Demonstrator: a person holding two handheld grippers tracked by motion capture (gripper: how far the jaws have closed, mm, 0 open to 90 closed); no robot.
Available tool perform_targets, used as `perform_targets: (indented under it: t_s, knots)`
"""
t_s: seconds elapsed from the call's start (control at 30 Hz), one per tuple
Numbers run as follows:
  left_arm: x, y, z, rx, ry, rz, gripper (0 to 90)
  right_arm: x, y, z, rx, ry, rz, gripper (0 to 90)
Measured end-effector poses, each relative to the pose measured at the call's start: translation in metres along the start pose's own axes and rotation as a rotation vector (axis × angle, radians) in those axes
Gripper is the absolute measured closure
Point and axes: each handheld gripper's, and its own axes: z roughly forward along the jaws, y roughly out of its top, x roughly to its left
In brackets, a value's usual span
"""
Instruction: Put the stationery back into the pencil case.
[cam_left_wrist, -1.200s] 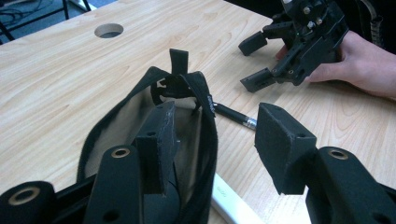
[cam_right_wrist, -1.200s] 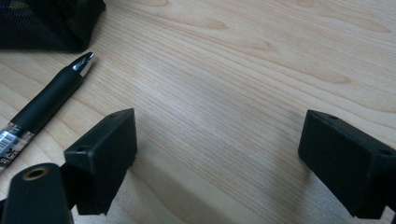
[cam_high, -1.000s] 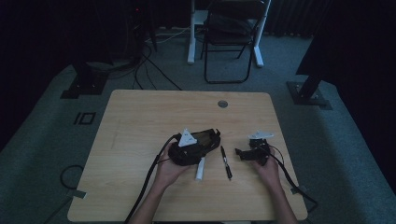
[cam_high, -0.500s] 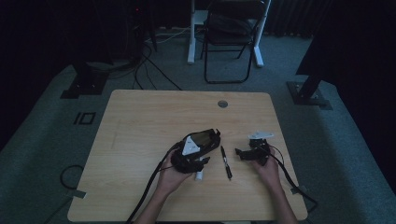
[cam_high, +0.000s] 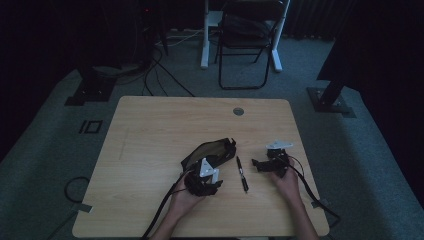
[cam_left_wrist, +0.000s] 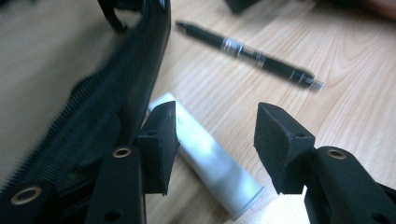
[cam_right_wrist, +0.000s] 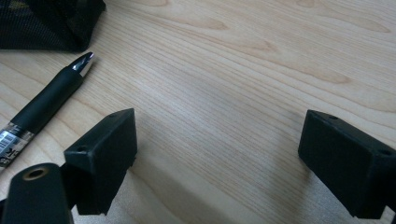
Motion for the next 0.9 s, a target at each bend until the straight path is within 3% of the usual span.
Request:
perform_targets:
  t_s: [0.33,0.6,0.73,0.9]
  knots:
    - [0.002,-0.006,0.013,0.043,0.004,-0.011,50.5,0.0,0.0,0.0,0.0,0.0,-0.001,11.6]
    - [0.003,-0.007,0.015,0.049,0.007,-0.011,60.3,0.0,0.0,0.0,0.0,0.0,-0.001,11.6]
    - [0.003,-0.008,0.015,0.057,0.002,0.002,65.9,0.0,0.0,0.0,0.0,0.0,-0.001,11.6]
    - [0.001,-0.005,0.017,0.059,-0.009,0.022,66.4,0.0,0.0,0.0,0.0,0.0,-0.001,11.6]
